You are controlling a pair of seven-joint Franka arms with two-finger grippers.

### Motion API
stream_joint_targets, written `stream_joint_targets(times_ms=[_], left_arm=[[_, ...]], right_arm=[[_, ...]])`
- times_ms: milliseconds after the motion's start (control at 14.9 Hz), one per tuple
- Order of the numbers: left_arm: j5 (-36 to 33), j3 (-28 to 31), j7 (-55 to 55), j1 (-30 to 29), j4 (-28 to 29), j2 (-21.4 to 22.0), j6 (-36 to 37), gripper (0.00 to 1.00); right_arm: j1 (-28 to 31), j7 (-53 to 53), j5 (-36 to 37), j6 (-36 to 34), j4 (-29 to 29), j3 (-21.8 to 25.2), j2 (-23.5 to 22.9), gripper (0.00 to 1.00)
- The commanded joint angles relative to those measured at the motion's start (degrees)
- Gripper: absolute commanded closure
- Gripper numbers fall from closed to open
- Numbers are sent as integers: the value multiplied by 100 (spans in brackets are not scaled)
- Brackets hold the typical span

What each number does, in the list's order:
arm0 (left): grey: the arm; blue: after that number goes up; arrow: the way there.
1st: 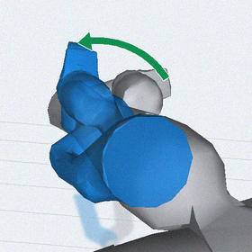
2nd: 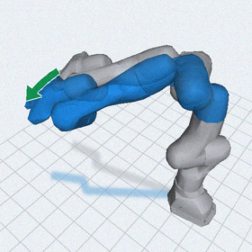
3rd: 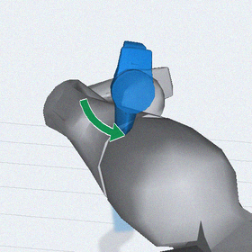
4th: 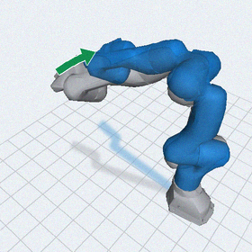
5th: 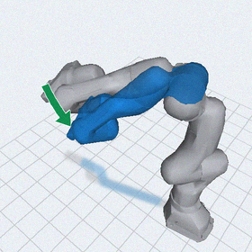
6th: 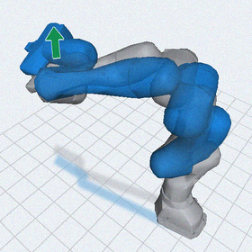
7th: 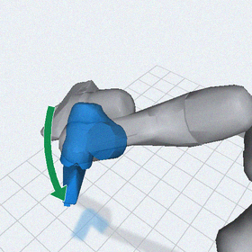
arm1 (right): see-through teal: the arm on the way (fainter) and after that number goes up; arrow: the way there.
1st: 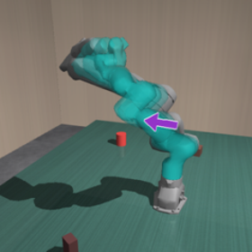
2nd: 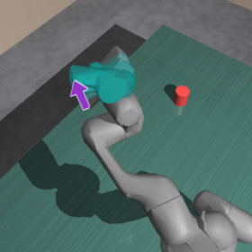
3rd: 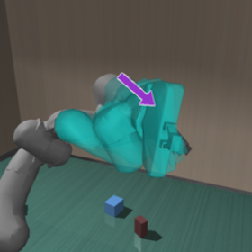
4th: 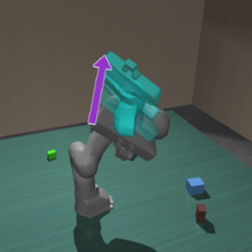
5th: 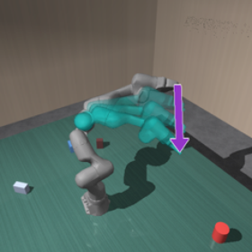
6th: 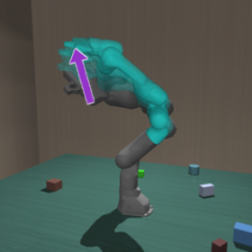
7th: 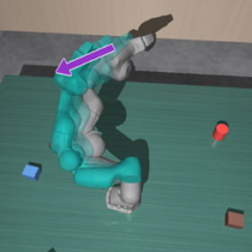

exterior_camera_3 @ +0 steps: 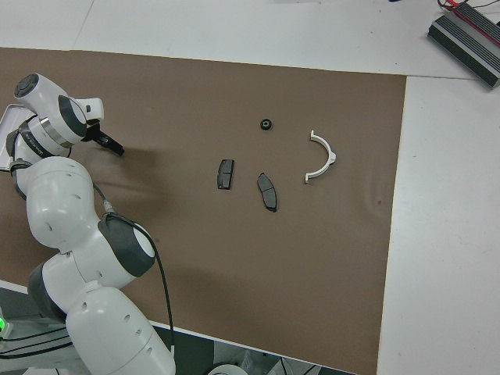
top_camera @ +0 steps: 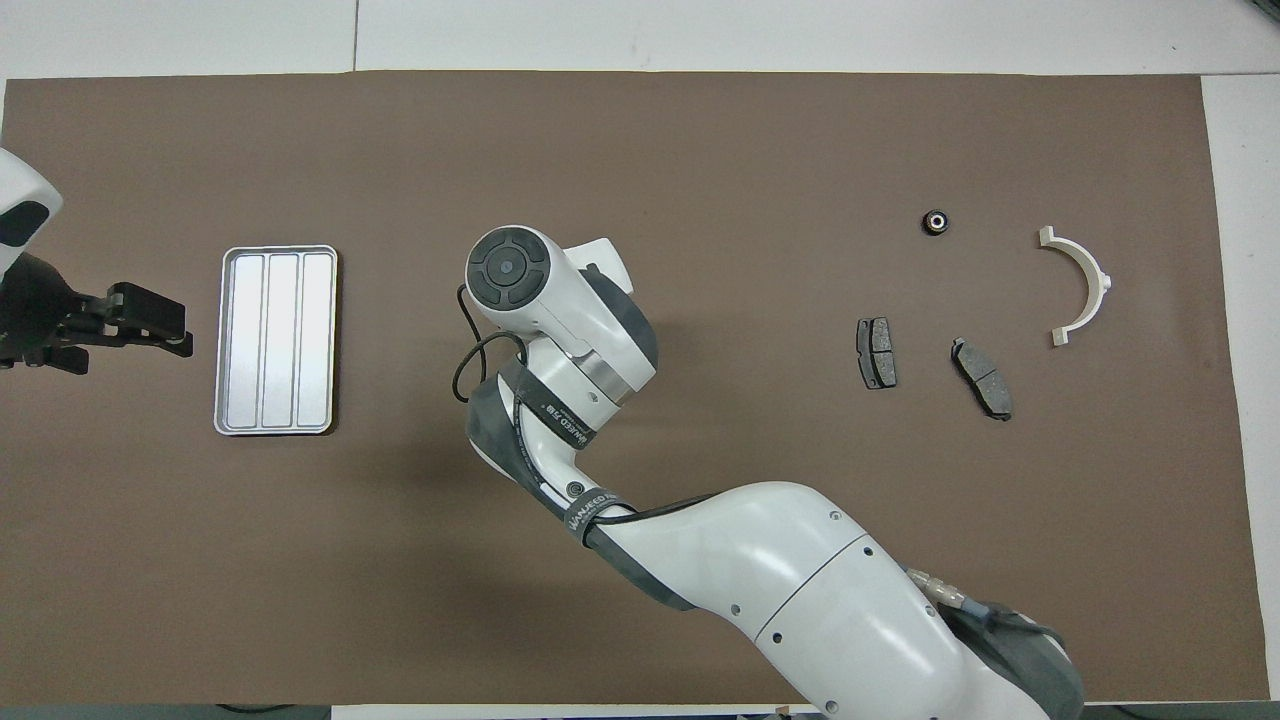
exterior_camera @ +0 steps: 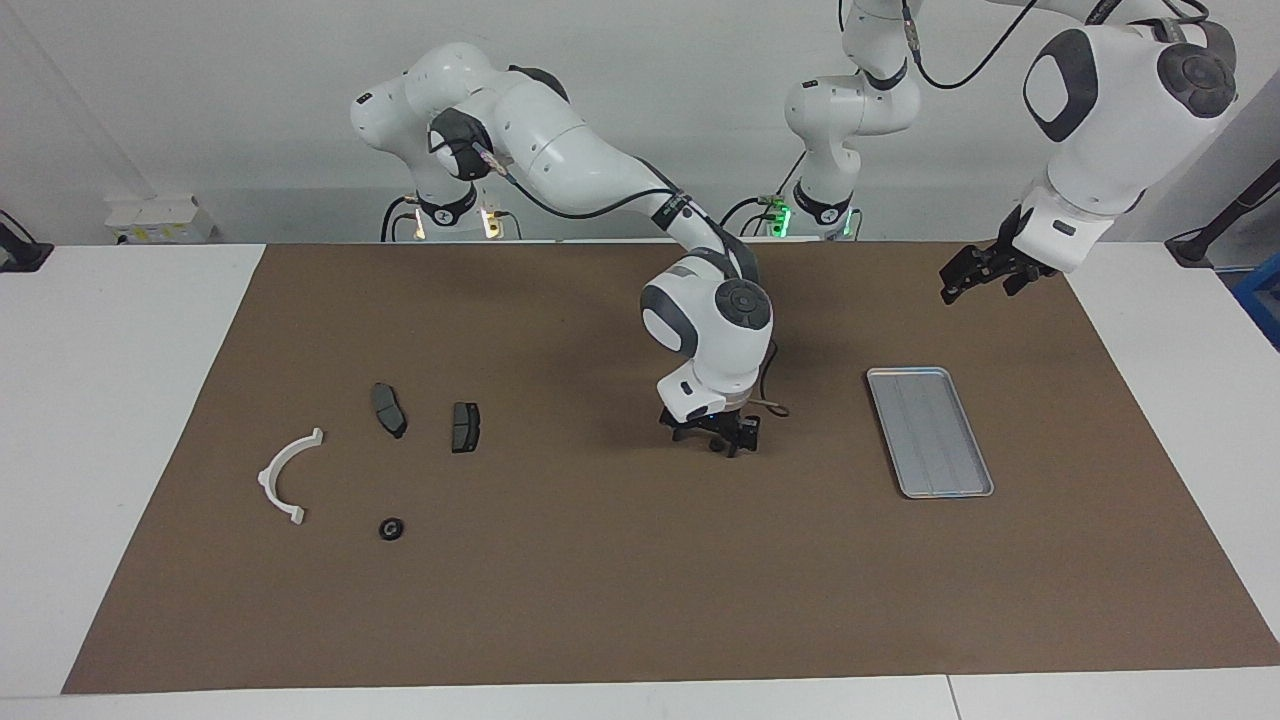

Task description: Place bearing gear from tray to pile

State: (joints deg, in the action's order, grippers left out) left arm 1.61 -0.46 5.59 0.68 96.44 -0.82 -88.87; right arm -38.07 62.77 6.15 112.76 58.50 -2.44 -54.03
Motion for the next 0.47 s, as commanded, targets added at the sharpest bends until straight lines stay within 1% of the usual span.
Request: stream_joint_targets(times_ms=[0, 134, 201, 269, 403], left_arm=[[-108, -16, -49, 73, -283, -68, 283, 0], [-108, -7, -162, 73, -257, -41, 231, 0], [-100, 10, -224, 73, -257, -50, 222, 0], [-100, 10, -268, 73, -257, -50, 204, 0], [-100, 2, -374, 73, -266, -50, 213, 0]], right_arm=[[-16, 60, 106, -26, -189, -20, -161, 9], [-16, 104, 106, 0, -250, -20, -170, 31], [-16, 121, 97, 9, -268, -20, -170, 49], [-16, 174, 97, 17, -268, -37, -178, 63], [-16, 192, 97, 44, -277, -37, -196, 81]])
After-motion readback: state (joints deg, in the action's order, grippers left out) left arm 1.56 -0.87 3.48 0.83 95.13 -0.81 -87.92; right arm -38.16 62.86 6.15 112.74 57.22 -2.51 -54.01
